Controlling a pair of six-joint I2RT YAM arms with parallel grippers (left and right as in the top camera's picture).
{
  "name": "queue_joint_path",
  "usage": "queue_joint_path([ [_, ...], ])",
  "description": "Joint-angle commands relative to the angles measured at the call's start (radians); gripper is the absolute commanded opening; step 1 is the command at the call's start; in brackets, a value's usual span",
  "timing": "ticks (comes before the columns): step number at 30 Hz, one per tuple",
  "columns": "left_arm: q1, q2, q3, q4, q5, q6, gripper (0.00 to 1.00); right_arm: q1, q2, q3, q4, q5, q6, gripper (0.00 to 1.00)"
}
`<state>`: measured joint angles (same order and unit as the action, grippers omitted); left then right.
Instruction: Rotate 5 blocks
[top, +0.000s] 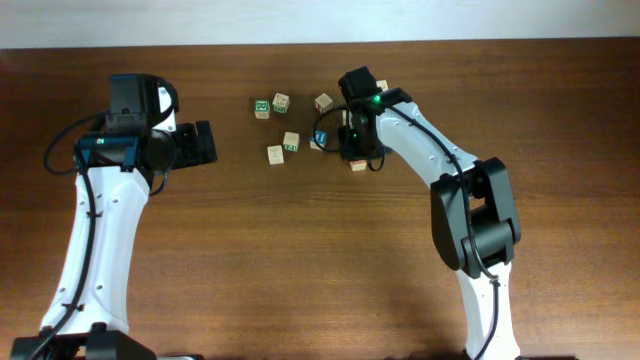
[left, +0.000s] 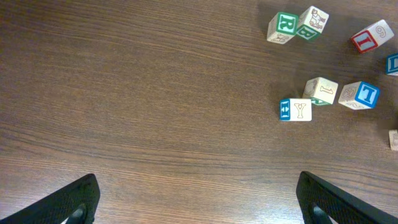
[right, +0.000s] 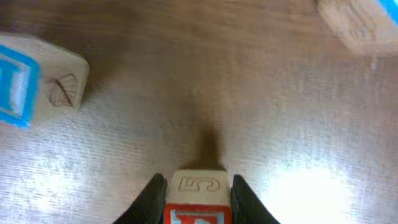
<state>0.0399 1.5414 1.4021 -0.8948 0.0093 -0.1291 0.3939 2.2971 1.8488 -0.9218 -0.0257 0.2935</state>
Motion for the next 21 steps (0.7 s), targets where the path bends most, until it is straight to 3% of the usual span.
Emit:
queue_joint_path([
  [1,0.002,0.0,0.022,-0.001,-0.013,-0.013,0.99,0.012,0.005,0.003,-0.118,-0.05,0.087,0.17],
  [8,0.002,0.0,0.022,0.0,-0.013,-0.013,0.99,0.013,0.005,0.003,-0.313,-0.052,0.109,0.18],
  [12,0.002,0.0,0.022,0.0,-0.013,-0.013,0.99,0.011,0.005,0.003,-0.317,-0.052,0.108,0.38],
  [14,0.002,0.0,0.022,0.0,-0.013,-0.013,0.99,0.01,0.005,0.005,-0.317,-0.052,0.108,0.42],
  [21,0.002,0.0,0.022,0.0,-0.013,-0.013,0.99,0.011,0.005,0.259,-0.344,-0.052,0.055,0.46],
])
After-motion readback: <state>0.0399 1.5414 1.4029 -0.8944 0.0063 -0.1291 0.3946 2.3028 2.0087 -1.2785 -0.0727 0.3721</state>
